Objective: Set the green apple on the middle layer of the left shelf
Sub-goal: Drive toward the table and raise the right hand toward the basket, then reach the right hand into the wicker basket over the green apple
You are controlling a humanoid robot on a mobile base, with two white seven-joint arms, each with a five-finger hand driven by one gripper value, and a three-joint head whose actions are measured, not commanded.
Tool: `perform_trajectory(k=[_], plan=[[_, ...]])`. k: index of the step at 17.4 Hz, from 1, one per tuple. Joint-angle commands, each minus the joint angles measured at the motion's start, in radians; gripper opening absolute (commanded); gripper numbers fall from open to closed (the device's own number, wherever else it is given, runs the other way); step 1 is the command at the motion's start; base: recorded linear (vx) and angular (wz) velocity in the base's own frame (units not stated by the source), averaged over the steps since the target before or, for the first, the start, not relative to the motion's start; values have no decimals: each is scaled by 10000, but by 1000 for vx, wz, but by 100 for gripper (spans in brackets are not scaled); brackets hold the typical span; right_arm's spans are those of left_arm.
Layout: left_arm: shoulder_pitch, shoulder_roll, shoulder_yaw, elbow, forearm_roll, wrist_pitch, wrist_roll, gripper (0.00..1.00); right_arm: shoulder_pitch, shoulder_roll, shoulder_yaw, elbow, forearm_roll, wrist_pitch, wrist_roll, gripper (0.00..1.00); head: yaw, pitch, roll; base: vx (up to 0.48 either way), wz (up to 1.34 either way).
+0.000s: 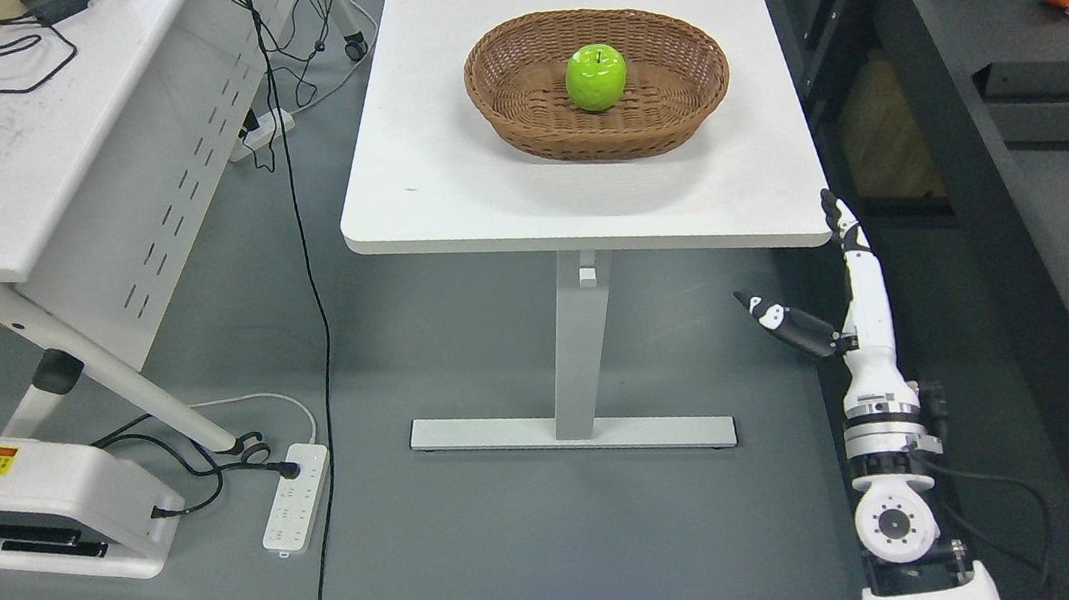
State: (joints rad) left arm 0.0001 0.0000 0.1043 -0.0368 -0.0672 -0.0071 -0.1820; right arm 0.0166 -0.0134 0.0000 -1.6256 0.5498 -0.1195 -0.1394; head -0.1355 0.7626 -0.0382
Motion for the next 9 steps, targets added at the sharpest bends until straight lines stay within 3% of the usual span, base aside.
perform_trajectory(k=[1,3,9], plan=[[-215,175,0,0,-3,-5,-6,100,110,-402,246,-585,3584,-184,-94,100,0,0,0,171,27],[-215,175,0,0,-2,-5,-6,100,95,-449,170,-938,3568,-750,-79,100,0,0,0,184,45],[-215,175,0,0,-3,-5,-6,100,-579,-740,169,-955,2711,-814,670,100,0,0,0,233,133]])
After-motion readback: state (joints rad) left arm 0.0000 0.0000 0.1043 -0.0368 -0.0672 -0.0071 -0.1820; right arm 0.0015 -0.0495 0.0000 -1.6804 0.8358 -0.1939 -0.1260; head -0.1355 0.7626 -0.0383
